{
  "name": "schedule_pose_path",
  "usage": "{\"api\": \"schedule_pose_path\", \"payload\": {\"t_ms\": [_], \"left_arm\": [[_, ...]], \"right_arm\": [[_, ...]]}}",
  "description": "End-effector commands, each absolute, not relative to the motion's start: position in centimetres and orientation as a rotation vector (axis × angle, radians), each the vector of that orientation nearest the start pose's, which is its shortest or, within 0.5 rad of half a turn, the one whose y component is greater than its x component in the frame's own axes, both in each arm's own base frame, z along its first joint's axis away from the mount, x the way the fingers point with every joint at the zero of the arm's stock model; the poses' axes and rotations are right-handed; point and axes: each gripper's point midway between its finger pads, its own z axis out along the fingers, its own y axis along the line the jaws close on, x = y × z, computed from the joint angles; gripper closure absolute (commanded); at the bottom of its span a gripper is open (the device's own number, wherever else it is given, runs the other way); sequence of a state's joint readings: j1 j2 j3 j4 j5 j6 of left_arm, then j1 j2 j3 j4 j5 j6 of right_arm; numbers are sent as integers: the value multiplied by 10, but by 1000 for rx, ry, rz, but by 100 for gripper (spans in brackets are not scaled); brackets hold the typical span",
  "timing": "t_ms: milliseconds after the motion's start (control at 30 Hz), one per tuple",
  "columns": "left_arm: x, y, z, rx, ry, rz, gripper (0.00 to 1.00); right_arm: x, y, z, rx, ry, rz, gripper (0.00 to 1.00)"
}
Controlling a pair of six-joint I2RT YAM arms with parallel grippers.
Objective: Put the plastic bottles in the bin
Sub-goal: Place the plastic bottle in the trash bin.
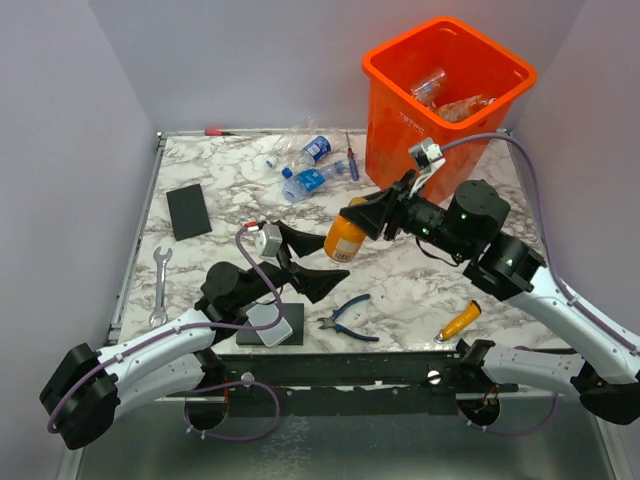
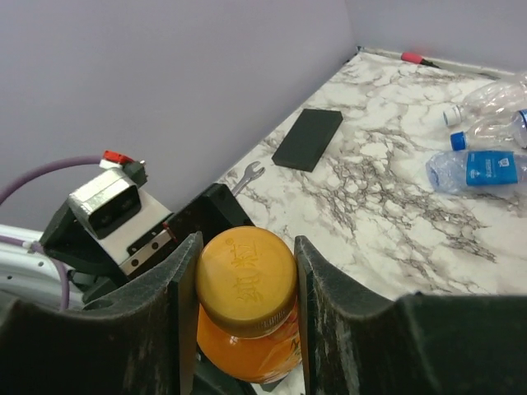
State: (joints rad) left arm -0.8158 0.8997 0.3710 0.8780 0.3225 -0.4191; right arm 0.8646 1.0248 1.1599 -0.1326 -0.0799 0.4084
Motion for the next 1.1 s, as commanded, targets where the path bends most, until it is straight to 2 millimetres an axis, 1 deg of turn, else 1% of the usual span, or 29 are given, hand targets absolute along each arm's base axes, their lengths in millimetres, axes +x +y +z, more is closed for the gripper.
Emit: {"api": "schedule_pose_path", "payload": {"t_ms": [0, 67, 167, 233, 300, 400, 533, 633, 700, 800, 900, 1067], "left_arm": [[163, -298, 300, 657, 1185, -1280, 1], [161, -301, 298, 676, 1194, -1301, 4], [157, -307, 296, 697, 1210, -1341, 7], [155, -308, 296, 706, 1214, -1358, 7], [150, -309, 296, 721, 1208, -1369, 5], [137, -312, 298, 764, 1182, -1398, 2], [124, -317, 297, 830, 1169, -1446, 1], [125, -318, 295, 826, 1180, -1450, 1], [128, -320, 294, 811, 1192, -1441, 3], [135, -321, 291, 780, 1217, -1428, 10], [141, -322, 288, 749, 1241, -1417, 23], [152, -321, 285, 694, 1264, -1378, 57]], "right_arm": [[189, 294, 376, -646, 1771, 1003, 100], [183, 299, 371, -685, 1815, 1036, 100], [182, 306, 362, -700, 1858, 1054, 100], [185, 309, 356, -699, 1874, 1050, 100], [187, 312, 353, -703, 1882, 1048, 100], [192, 316, 351, -702, 1877, 1042, 100], [205, 311, 348, -667, 1867, 965, 100], [196, 317, 354, -706, 1821, 1028, 100], [188, 323, 353, -743, 1810, 1088, 100], [183, 330, 344, -770, 1831, 1130, 100], [179, 334, 340, -777, 1832, 1161, 100], [173, 338, 345, -773, 1787, 1217, 100]]}}
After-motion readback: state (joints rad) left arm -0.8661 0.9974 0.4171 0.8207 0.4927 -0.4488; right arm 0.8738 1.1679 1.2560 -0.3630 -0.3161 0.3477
